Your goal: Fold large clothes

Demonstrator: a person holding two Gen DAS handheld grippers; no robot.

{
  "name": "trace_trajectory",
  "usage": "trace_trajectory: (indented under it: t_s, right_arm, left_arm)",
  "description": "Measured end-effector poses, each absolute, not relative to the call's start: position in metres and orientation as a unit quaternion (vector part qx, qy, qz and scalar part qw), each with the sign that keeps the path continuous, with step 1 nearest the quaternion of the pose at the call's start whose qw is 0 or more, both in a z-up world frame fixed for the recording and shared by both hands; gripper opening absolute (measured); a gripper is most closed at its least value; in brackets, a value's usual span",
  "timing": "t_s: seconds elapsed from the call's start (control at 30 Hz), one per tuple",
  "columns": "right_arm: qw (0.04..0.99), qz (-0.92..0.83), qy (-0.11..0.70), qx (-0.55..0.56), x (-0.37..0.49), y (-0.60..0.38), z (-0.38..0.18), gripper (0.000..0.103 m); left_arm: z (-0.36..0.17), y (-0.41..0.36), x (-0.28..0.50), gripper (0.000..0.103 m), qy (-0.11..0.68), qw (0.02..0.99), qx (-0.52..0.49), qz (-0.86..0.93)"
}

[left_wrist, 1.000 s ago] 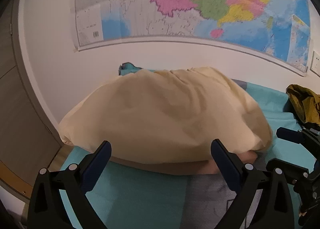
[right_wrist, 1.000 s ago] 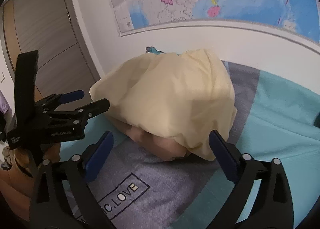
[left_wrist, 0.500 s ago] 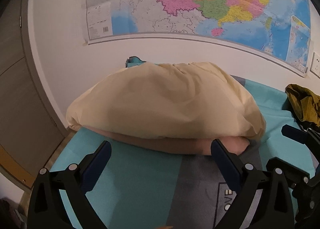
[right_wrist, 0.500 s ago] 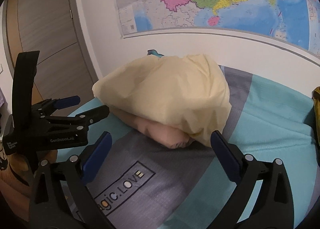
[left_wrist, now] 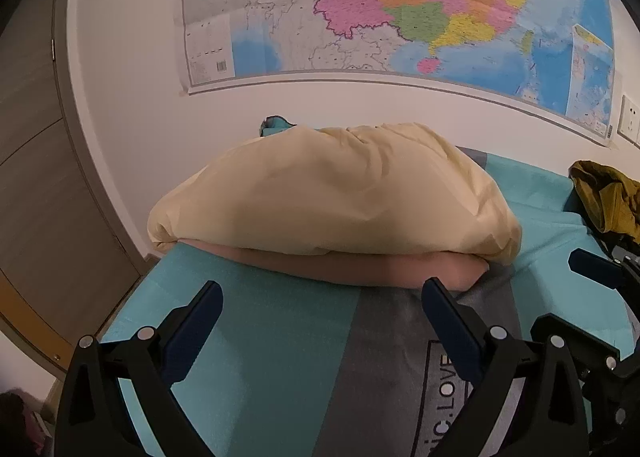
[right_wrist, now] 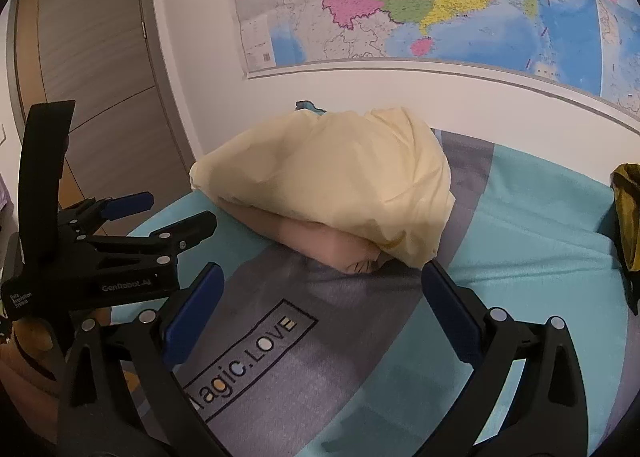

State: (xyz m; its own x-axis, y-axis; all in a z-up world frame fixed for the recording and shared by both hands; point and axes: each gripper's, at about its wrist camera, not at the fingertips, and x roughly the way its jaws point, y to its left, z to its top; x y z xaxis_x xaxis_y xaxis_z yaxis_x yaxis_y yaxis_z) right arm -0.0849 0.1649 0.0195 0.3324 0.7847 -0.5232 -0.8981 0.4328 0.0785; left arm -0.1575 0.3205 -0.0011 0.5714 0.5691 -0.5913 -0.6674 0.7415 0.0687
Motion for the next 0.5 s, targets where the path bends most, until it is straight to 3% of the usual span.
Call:
trace_trajectory:
  t_s: [0.5]
  right_arm:
    - [0.804, 0.525, 0.254, -0.115, -0.094, 0.155, 0.014, 0.097]
  left_arm:
    - [-0.002, 0.308, -0.165, 0.096, 0.303, 0.881, -0.078, 0.356]
